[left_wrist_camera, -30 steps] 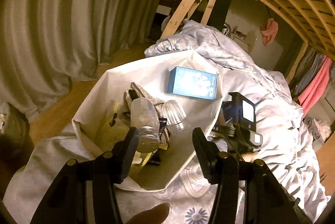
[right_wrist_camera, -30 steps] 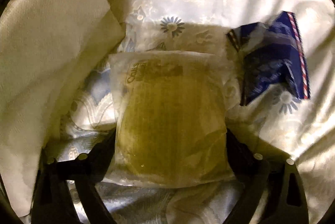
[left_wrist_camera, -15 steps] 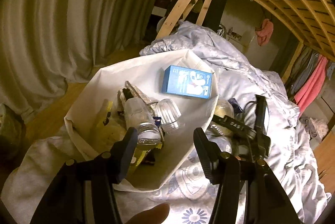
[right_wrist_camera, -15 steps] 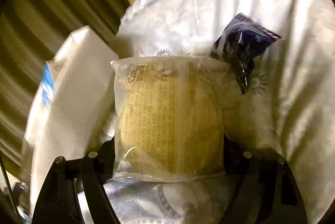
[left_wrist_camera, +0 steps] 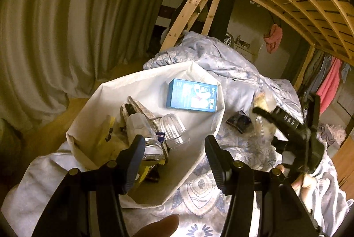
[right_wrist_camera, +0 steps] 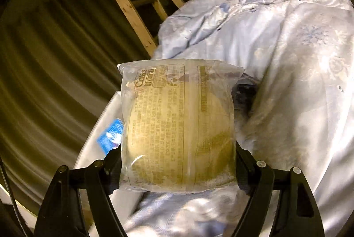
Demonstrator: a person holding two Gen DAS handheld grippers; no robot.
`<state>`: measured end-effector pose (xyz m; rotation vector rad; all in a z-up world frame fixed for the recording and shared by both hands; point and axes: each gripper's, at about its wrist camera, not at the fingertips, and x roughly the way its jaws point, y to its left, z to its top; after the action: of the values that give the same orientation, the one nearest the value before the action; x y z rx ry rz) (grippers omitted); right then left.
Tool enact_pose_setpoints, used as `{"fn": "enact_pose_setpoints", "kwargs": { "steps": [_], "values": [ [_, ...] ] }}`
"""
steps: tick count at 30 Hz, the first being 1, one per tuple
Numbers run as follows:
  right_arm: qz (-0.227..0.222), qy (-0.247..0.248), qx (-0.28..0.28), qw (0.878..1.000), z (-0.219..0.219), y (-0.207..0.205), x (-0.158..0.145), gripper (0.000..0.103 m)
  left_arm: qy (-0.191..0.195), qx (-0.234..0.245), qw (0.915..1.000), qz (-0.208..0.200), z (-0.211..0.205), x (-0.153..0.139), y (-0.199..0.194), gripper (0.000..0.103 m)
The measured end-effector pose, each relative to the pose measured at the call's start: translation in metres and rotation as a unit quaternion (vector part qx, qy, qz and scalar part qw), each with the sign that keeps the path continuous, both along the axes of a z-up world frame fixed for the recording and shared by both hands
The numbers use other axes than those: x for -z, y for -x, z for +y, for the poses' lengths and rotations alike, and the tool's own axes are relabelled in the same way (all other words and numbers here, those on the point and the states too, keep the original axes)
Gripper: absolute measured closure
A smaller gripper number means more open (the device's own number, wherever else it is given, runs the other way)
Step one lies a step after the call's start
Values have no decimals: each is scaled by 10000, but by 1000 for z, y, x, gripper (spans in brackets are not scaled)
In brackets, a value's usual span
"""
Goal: Organize objects
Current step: 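Lift the bagged bread with the right gripper toward the white bag, then carry the bagged bread over the white paper bag with the right gripper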
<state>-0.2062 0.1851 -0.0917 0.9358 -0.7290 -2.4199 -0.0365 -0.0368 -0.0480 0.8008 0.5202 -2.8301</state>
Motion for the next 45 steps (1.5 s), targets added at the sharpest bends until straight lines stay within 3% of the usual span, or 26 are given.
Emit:
{"fn": "enact_pose_setpoints", "kwargs": {
  "steps": [7,11,14,18,24,26,29,33,35,38,42,45],
  "values": [
    [-189,937,-419,9945,-16,-23,-27,23,93,-3,10000,32,2,0,1,49],
    [-395,914,-555,9935,-35,-20,-44,23,55,-6,9999,108,1,-2,-1,49],
    [-1012,955,-638,9882,-45,-21,-45,23,-29,21,9998,179,-1,-3,-3,48],
    [-2271,1289,-637,9632,-51,-21,-20,23,-72,36,9997,211,-2,-2,-4,47],
    [-2832,1605,-443,9445,-45,-26,-13,23,-26,57,9998,208,0,-2,-3,47],
    [-2842,1771,-406,9414,-41,-30,-17,23,-17,66,9998,204,1,-3,-2,47],
    [-2690,1722,-399,9468,-41,-35,-29,23,-46,143,9996,251,2,-4,-4,47],
    [-2074,1492,-1014,9615,-60,-40,-61,23,-125,320,9982,493,2,-10,-11,44],
    [-1868,1396,-1360,9629,-71,-44,-71,23,-164,410,9970,629,1,-12,-15,43],
    [-1710,1241,-1913,9585,-91,-46,-78,23,-216,559,9950,797,0,-15,-20,41],
    [-1578,501,-2487,9543,-121,-40,-81,23,-185,542,9955,759,0,-13,-17,40],
    [-1889,-224,-3031,9338,-151,-27,-78,23,-26,334,9982,502,1,-6,-8,40]
  ]
}}
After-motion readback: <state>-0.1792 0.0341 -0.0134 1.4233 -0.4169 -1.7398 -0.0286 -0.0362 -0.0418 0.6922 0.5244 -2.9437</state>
